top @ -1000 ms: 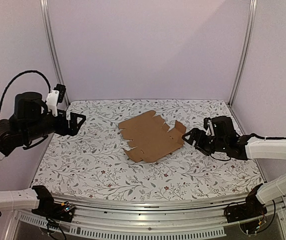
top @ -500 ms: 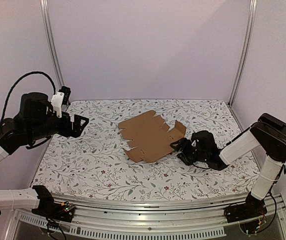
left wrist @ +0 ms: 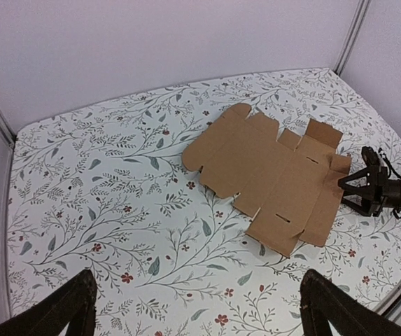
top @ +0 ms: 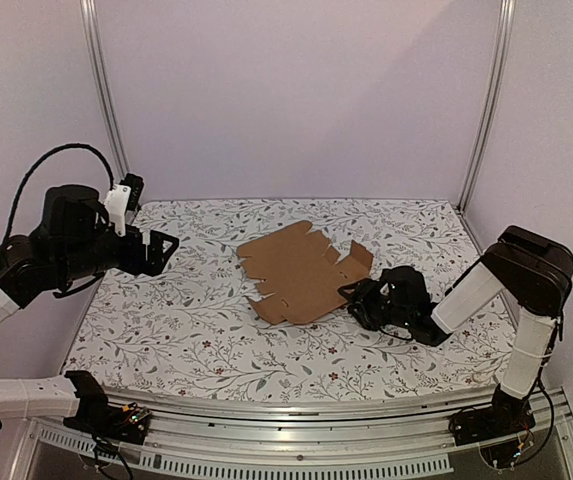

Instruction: Fold the paper box

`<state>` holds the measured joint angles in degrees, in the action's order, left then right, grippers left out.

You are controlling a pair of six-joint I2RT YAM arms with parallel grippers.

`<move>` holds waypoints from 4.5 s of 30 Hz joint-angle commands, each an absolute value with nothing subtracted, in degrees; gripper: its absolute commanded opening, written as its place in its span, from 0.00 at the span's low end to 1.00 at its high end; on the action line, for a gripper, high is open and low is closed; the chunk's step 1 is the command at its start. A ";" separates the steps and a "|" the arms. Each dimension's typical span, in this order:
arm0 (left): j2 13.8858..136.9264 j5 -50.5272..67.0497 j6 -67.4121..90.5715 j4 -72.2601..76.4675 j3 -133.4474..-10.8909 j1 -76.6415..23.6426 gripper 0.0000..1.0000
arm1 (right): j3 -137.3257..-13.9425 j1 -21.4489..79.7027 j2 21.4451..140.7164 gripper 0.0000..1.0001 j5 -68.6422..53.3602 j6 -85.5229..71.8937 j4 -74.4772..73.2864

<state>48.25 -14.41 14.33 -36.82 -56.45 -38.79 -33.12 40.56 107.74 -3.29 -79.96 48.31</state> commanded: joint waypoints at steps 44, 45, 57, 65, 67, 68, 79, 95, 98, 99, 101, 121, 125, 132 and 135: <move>48.62 -11.32 14.15 -36.96 -55.89 -35.24 0.99 | -38.68 41.31 96.15 0.00 -3.97 -68.83 38.09; 48.62 -11.23 14.11 -36.99 -55.97 -35.24 0.99 | -39.46 41.31 94.64 0.00 -4.29 -67.31 35.89; 47.24 -11.24 14.07 -37.05 -56.54 -35.07 1.00 | -56.55 41.30 81.43 0.00 -6.90 -39.66 0.62; 47.28 -9.47 14.73 -36.61 -57.87 -34.89 0.99 | -72.96 41.23 80.11 0.00 -12.40 -22.85 -24.40; 48.12 -7.90 14.71 -37.17 -59.33 -34.89 0.99 | -78.16 41.32 80.27 0.00 -12.49 -17.33 -31.66; 48.84 -6.93 14.74 -37.93 -60.43 -34.89 1.00 | -80.73 41.30 80.45 0.00 -12.51 -14.72 -35.70; 56.37 6.70 13.00 -43.05 -72.53 -35.19 0.99 | -108.19 41.26 91.25 0.00 -15.02 6.78 -72.51; 69.48 -5.79 3.88 -49.10 -84.06 -50.21 1.00 | -116.20 41.48 100.50 0.00 -21.47 11.75 -83.36; 71.39 -9.91 1.72 -48.16 -84.33 -52.71 0.99 | -116.02 41.51 101.61 0.00 -20.58 10.94 -82.97; 71.88 -10.70 1.10 -47.55 -84.25 -53.52 1.00 | -115.95 41.53 101.93 0.00 -20.16 10.63 -82.97; 72.59 -11.53 0.05 -46.37 -83.98 -54.78 1.00 | -115.84 41.49 102.61 0.00 -20.00 9.98 -82.82; 75.15 -21.29 -13.46 -20.45 -73.02 -61.79 0.82 | -112.41 43.22 101.58 0.00 -20.74 7.64 -77.95; 76.46 -20.42 -13.36 -18.33 -72.81 -61.52 0.76 | -112.26 43.60 100.97 0.00 -20.44 7.60 -77.70; 78.95 -19.31 -13.35 -17.35 -73.23 -61.44 0.59 | -112.24 44.25 100.32 0.00 -20.35 7.14 -77.34; 79.72 -19.57 -13.19 -17.32 -73.09 -61.27 0.51 | -112.24 44.58 100.20 0.00 -20.26 6.97 -77.11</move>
